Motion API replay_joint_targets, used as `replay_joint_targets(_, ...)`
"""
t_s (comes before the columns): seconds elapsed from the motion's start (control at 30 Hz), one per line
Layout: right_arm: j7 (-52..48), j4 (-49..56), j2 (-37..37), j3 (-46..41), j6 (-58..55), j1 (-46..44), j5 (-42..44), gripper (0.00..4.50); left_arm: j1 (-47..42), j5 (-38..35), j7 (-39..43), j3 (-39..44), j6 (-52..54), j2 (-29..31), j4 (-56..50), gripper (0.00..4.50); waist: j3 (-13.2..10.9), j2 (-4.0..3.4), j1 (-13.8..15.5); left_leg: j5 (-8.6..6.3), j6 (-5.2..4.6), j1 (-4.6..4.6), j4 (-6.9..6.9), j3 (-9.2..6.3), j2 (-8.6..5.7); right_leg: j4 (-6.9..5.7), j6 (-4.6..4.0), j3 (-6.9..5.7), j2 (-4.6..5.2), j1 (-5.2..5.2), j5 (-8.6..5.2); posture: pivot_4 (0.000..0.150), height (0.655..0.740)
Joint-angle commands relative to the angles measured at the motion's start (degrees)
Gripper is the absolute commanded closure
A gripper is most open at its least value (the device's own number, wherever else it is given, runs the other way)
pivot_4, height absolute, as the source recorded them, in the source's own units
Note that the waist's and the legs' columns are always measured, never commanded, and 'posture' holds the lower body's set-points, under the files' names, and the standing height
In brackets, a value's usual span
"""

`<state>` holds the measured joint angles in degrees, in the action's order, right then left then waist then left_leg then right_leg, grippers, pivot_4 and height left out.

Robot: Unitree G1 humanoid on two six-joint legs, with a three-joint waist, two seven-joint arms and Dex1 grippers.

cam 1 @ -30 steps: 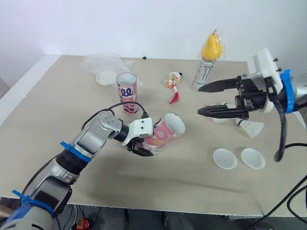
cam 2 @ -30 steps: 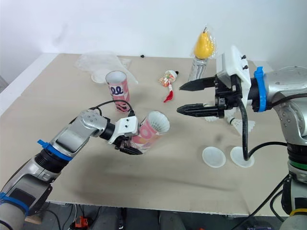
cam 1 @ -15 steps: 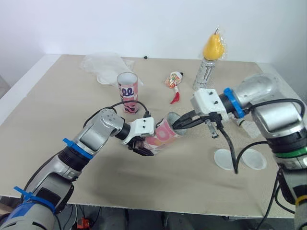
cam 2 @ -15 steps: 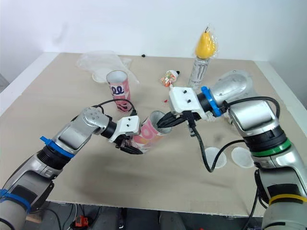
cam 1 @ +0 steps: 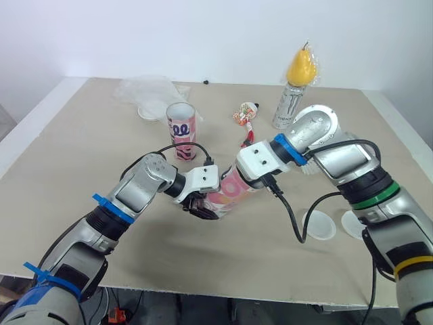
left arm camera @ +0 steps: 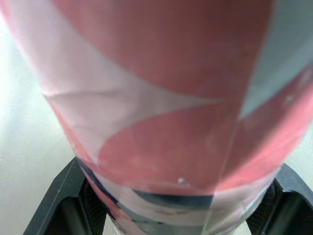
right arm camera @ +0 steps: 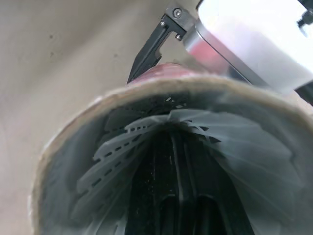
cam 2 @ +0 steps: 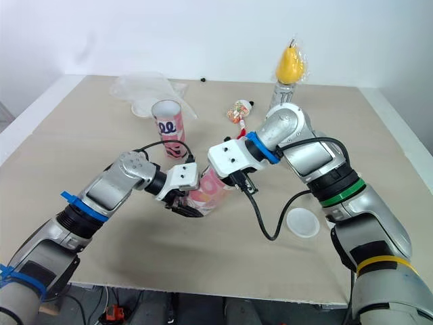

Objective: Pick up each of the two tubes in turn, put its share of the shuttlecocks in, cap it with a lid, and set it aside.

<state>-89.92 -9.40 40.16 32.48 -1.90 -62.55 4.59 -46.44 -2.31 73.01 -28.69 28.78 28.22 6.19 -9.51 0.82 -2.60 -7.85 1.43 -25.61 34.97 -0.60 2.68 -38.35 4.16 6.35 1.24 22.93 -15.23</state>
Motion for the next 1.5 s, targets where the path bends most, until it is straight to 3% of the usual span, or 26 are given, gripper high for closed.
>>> replay_joint_targets(0.03, -2.6, -2.1, -1.7, 3.9, 2.4, -0.7, -1.7, 4.38, -0.6, 0.3, -0.5, 0.2, -0.5, -0.6, -0.6, 1.46, 0.0, 0.0, 0.0, 0.0, 0.0, 0.05, 0.0, 0.0, 0.0, -0.02, -0.03, 0.0, 0.0, -0.03, -0.01, 0.15, 0.74)
replay_joint_targets(0.23, -2.6, -3.9, -2.2, 4.7, 2.8, -2.5, -0.1, 4.38, 0.3, 0.1, -0.8, 0.3, 0.2, -0.4, -1.8, 1.46, 0.0, 0.01, -0.1, 0.04, 0.01, 0.34, 0.05, 0.04, 0.03, -0.44, -0.34, 0.01, -0.01, -0.06, -0.16, 0.15, 0.74)
replay_joint_targets(0.53, -2.6, -1.0, 5.8, 1.5, -2.5, -6.5, 9.4, 4.38, 1.5, 0.1, -0.8, 0.6, 0.2, 0.4, -2.4, 1.46, 0.0, 0.01, 0.0, 0.03, 0.02, 0.23, 0.06, 0.03, -0.03, -0.63, -0.25, 0.03, 0.03, 0.04, -0.34, 0.15, 0.74)
replay_joint_targets(1.0, -2.6, 2.9, 13.2, -4.1, -9.0, -4.0, 14.7, 4.38, 2.1, 0.2, -0.6, 0.4, 0.1, 0.4, -2.5, 1.46, 0.0, 0.02, 0.1, 0.0, 0.04, 0.19, -0.03, -0.01, -0.06, -0.63, -0.32, 0.03, 0.05, 0.08, -0.55, 0.15, 0.74)
replay_joint_targets(1.13, -1.6, 6.1, 13.7, -10.1, -15.4, -0.7, 18.6, 4.38, 2.3, -0.3, -1.4, 1.4, -0.7, -0.5, -1.6, 1.46, 0.0, 0.02, 0.1, 0.0, 0.04, 0.17, -0.03, -0.01, -0.07, -0.63, -0.31, 0.03, 0.06, 0.08, -0.55, 0.15, 0.74)
replay_joint_targets(1.2, 1.6, 9.1, 14.1, -16.1, -23.5, 2.7, 25.2, 4.38, 3.3, -1.1, -3.3, 3.0, -3.6, -2.3, -0.1, 1.46, 0.0, 0.03, 0.3, 0.0, 0.04, 0.14, -0.04, -0.04, -0.09, -0.62, -0.29, 0.04, 0.06, 0.07, -0.53, 0.15, 0.74)
replay_joint_targets(1.33, 9.4, 13.1, 16.7, -30.1, -37.2, 13.3, 35.2, 4.38, 6.2, -3.9, -9.4, 8.7, -10.5, -8.3, 3.4, 1.46, -0.1, 0.13, 0.8, -0.01, 0.03, -0.01, -0.03, -0.21, -0.17, -0.6, -0.36, -0.01, 0.12, 0.06, -0.31, 0.15, 0.74)
replay_joint_targets(1.5, 16.7, 19.3, 19.4, -41.4, -42.3, 28.1, 37.4, 4.38, 10.8, -5.8, -13.7, 12.1, -18.3, -12.7, 6.1, 1.46, -0.1, 0.12, 1.1, -0.03, 0.02, -0.13, -0.03, -0.24, -0.17, -0.6, -0.36, -0.05, 0.08, 0.23, -0.27, 0.15, 0.74)
